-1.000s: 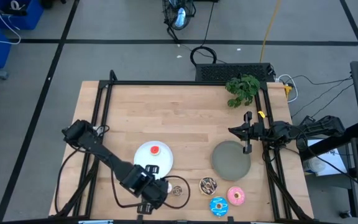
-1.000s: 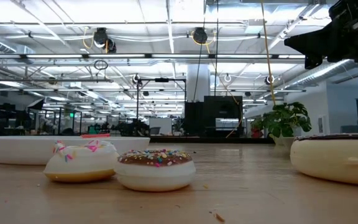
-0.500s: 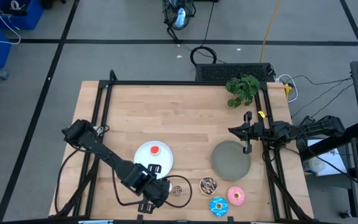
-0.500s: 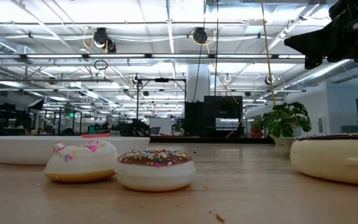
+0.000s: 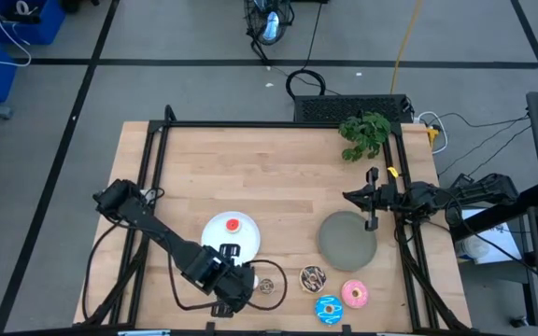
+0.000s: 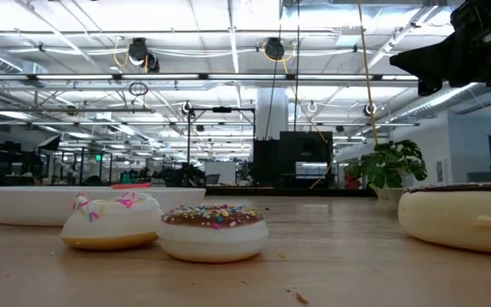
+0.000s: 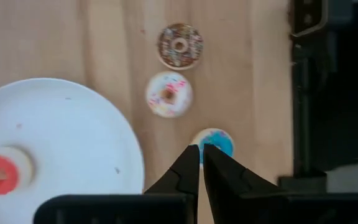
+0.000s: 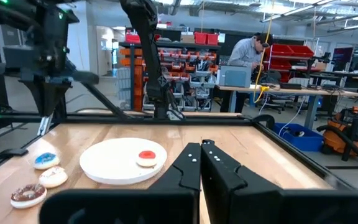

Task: Pick & Place donuts
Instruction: Put the small blue donut on the white plate

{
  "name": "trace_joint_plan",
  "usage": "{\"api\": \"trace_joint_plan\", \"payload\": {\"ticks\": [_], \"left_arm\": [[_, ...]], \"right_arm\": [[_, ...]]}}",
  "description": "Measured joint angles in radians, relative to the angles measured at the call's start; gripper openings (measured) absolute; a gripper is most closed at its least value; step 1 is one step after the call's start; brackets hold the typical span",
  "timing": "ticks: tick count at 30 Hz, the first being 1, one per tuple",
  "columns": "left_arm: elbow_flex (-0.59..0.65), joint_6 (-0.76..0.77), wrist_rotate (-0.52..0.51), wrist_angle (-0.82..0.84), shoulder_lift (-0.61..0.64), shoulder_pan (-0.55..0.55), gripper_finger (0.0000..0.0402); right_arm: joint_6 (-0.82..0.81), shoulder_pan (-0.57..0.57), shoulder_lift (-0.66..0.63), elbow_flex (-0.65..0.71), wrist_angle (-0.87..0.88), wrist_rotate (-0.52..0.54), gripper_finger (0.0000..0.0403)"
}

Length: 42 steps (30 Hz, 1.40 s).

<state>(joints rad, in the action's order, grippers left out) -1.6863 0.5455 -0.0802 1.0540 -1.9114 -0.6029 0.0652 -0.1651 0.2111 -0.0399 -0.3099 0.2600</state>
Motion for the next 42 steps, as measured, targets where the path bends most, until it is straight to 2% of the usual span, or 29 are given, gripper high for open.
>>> {"api": "trace_joint_plan", "payload": {"ticks": [9, 15, 19, 23, 26, 36, 39, 42], "left_arm": [[0.047, -0.114, -0.033, -0.012, -0.001, -0.015, 0.0026], [0.079, 0.023, -0.014, -0.102, -0.001, -0.026, 0.0026], [0.08, 0.061, 0.011, -0.17, -0.001, -0.024, 0.0026], [0.08, -0.039, 0.048, -0.191, -0.001, -0.027, 0.0026], [0.08, -0.123, 0.028, -0.192, -0.001, -0.037, 0.0026], [0.081, -0.097, 0.033, -0.183, -0.047, -0.048, 0.0027], [0.081, -0.099, 0.039, -0.188, -0.072, -0.047, 0.0041], [0.081, -0.11, 0.038, -0.188, -0.097, -0.047, 0.0076]], "right_arm": [[-0.001, 0.0, 0.0, 0.0, 0.007, 0.0, 0.0], [-0.001, 0.0, 0.0, 0.0, 0.008, 0.0, 0.0], [0.001, 0.0, 0.0, 0.0, -0.007, 0.0, 0.0], [0.002, 0.0, 0.0, 0.0, -0.012, 0.0, 0.0], [0.002, 0.0, 0.0, 0.0, -0.014, 0.0, 0.0], [0.002, 0.0, 0.0, 0.0, -0.014, 0.0, 0.0], [0.002, 0.0, 0.0, 0.0, -0.015, 0.0, 0.0], [0.003, 0.0, 0.0, 0.0, -0.016, 0.0, 0.0]]}}
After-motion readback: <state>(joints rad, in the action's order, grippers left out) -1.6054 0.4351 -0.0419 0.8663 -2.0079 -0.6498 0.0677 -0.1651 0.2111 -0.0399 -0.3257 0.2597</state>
